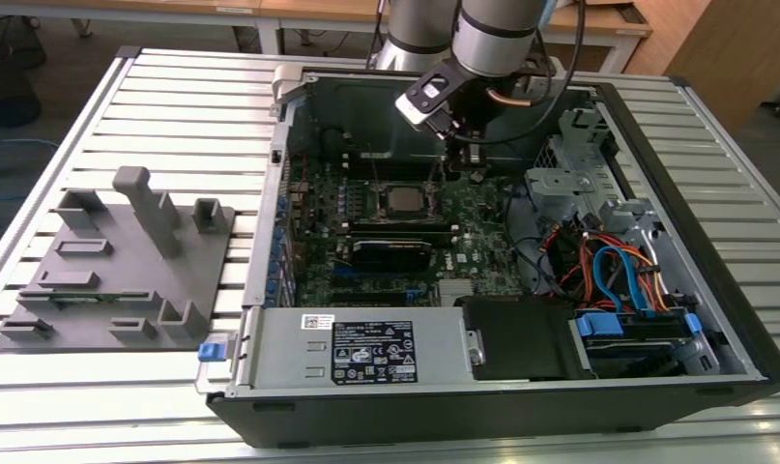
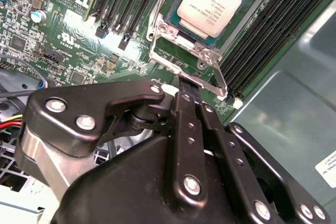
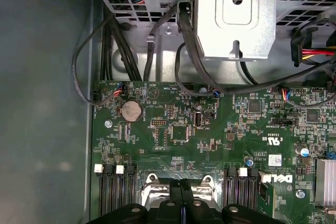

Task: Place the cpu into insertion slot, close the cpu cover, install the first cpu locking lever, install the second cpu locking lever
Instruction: 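Close the cpu cover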

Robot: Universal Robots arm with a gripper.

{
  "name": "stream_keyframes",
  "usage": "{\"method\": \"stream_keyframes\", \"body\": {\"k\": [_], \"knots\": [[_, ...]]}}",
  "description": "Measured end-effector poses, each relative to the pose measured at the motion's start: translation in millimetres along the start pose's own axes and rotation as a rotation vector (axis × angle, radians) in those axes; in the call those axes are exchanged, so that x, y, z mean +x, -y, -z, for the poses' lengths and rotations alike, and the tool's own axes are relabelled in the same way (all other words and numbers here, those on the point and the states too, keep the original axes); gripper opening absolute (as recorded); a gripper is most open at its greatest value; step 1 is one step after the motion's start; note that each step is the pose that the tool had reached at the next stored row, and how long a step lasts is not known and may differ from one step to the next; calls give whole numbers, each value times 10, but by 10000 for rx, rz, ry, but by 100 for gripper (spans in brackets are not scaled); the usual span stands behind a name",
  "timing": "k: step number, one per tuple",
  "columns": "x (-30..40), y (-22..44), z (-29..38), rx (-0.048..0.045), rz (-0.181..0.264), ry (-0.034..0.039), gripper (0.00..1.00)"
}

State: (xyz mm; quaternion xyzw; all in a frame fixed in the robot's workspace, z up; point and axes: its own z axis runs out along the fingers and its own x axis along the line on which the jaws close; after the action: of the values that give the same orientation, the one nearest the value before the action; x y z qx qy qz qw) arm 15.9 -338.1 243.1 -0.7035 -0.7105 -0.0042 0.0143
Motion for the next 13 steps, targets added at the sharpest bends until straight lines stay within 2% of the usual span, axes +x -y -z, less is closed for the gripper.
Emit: {"method": "stream_keyframes", "body": {"k": [13], "knots": [[0, 43, -1, 0, 0, 0, 10]]}}
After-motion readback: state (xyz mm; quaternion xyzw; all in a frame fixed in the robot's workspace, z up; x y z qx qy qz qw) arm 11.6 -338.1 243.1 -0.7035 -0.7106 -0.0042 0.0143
